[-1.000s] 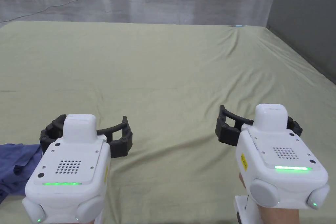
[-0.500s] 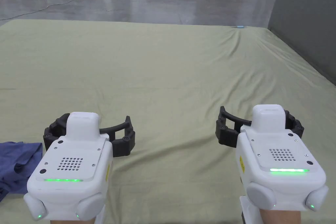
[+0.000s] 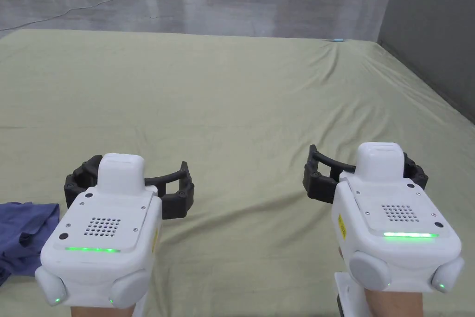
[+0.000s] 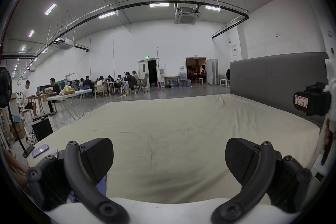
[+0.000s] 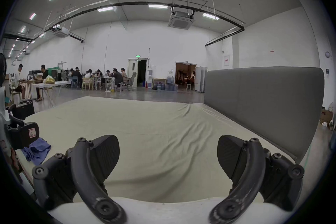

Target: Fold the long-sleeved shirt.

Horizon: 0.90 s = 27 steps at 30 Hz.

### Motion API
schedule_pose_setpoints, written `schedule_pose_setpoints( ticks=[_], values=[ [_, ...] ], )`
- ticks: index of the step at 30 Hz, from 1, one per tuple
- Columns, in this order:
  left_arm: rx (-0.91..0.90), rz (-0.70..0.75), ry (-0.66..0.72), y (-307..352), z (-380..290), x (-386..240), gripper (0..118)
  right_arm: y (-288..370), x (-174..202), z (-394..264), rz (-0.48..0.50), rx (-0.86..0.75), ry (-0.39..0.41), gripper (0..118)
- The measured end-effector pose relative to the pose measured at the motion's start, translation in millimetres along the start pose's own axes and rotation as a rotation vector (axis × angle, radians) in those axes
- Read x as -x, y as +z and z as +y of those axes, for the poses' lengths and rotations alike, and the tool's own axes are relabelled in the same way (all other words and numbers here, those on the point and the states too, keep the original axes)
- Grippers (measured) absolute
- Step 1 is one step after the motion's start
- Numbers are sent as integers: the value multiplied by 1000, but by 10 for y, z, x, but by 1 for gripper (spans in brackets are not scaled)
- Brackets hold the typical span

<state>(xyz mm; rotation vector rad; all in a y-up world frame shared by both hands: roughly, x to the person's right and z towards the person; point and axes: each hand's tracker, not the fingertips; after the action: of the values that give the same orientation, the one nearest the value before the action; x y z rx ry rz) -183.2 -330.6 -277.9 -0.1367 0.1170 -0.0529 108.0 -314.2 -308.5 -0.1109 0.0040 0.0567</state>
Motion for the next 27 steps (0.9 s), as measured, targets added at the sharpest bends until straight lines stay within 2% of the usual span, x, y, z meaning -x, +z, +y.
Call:
schedule_pose_setpoints(
  ticks=[27],
  values=[
    [-10, -11, 2, 33, 7, -56, 118, 54, -33, -5, 18, -3, -9, 109]
  ],
)
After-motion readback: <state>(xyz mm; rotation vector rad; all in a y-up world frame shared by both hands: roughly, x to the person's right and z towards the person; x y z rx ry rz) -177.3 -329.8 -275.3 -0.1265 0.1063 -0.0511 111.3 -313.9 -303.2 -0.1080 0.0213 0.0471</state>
